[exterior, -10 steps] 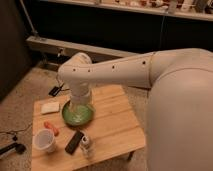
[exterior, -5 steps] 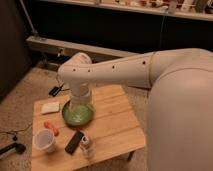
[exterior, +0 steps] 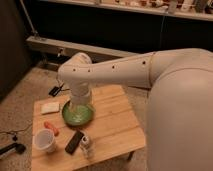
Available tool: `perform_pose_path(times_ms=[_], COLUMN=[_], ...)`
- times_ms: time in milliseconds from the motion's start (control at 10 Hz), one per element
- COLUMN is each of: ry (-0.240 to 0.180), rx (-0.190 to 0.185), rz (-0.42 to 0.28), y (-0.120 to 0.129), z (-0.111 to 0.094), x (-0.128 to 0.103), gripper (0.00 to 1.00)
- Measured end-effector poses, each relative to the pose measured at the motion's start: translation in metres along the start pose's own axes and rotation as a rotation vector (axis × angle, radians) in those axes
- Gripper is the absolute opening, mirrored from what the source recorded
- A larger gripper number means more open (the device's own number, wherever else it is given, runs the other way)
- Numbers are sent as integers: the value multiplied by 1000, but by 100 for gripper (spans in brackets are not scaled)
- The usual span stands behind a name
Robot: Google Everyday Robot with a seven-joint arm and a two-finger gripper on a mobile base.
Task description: Pick up the ceramic bowl
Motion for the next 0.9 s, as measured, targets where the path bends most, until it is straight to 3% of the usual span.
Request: perform_pose_path(times_ms=[400, 700, 900], ry=[-109, -140, -136], rx=[24, 36, 42], rz=[-35, -45, -49], y=[-6, -13, -19], z=[-16, -14, -3], x=[-40, -54, -60], gripper=[65, 65, 65])
